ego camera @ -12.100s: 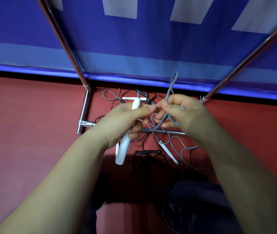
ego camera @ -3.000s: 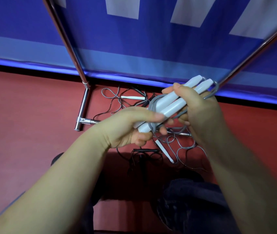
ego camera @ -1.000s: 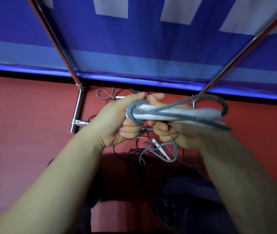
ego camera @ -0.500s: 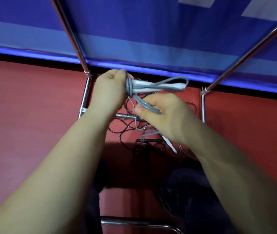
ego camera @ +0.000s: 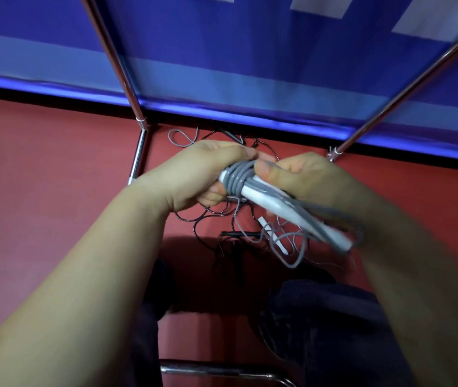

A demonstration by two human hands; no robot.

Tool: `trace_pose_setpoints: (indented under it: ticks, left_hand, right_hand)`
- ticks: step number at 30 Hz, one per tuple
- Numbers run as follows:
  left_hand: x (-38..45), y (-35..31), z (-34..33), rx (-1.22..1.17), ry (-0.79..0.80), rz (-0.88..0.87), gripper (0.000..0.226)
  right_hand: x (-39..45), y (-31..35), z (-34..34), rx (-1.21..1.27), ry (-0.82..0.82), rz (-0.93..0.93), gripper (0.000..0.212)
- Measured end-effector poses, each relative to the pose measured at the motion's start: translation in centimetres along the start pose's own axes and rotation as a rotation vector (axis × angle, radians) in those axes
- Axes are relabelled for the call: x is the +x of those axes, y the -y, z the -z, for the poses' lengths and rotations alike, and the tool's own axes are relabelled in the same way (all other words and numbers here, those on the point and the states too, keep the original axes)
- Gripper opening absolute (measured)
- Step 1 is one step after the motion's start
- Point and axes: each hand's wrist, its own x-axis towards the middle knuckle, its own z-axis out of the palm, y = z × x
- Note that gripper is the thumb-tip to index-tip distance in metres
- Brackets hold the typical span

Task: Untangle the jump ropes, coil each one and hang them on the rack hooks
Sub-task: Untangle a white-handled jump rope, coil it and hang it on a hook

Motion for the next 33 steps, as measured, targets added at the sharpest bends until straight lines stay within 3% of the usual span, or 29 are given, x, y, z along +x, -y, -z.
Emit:
trace_pose_setpoints:
  ticks: [3, 6, 8, 11, 14, 16, 20, 24, 26, 29, 33]
  left_hand:
    - [0.4, 0.0, -0.7, -0.231, 0.010, 0.039, 0.050]
    - [0.8, -0.1, -1.2, -0.492, -0.031, 0.032, 0.032]
    - [1.3, 0.0, -1.3, -0.552, -0.124, 0.046, 0.035]
    - [1.9, -0.1, -0.6, -0.586, -0.373, 0.102, 0.037]
    - [1.9, -0.1, 0.4, -0.167, -0.643, 0.034, 0.030]
    - [1.7, 0.1, 0.8, 0.071, -0.714, -0.052, 0.032]
    - [1.4, 0.3, 1.3, 0.357, -0.646, -0.087, 0.030]
    - [0.9, 0.1, 1.3, 0.267, -0.406, -0.046, 0.027]
    - [0.6, 0.0, 1.2, 0.229, -0.266, -0.013, 0.026]
    - [0.3, 0.1, 1.1, 0.184, -0.125, 0.002, 0.026]
    - [0.2, -0.4, 0.6, -0.126, -0.054, 0.012, 0.037]
  right_hand:
    - [0.1, 0.5, -0.5, 0.539, 0.102, -0.066, 0.048]
    - [1.1, 0.7, -1.6, 0.653, 0.026, -0.131, 0.046]
    - [1.7, 0.6, -2.0, 0.495, -0.108, -0.172, 0.044]
    - [1.3, 0.6, -2.9, 0.025, -0.156, -0.036, 0.034]
    - [0.7, 0.4, -3.4, -0.265, -0.112, 0.155, 0.026]
    - [0.5, 0.5, -3.0, -0.307, -0.157, 0.260, 0.028]
    - [0.9, -0.1, -2.0, -0.254, -0.349, 0.313, 0.011]
    - [1.0, -0.6, -1.4, -0.273, -0.517, 0.407, 0.016]
    - [1.0, -0.7, -0.6, -0.268, -0.404, 0.255, 0.023]
    - [0.6, -0.4, 0.3, -0.256, -0.025, -0.045, 0.045]
    - [0.8, 0.0, 0.9, 0.033, 0.025, -0.048, 0.063]
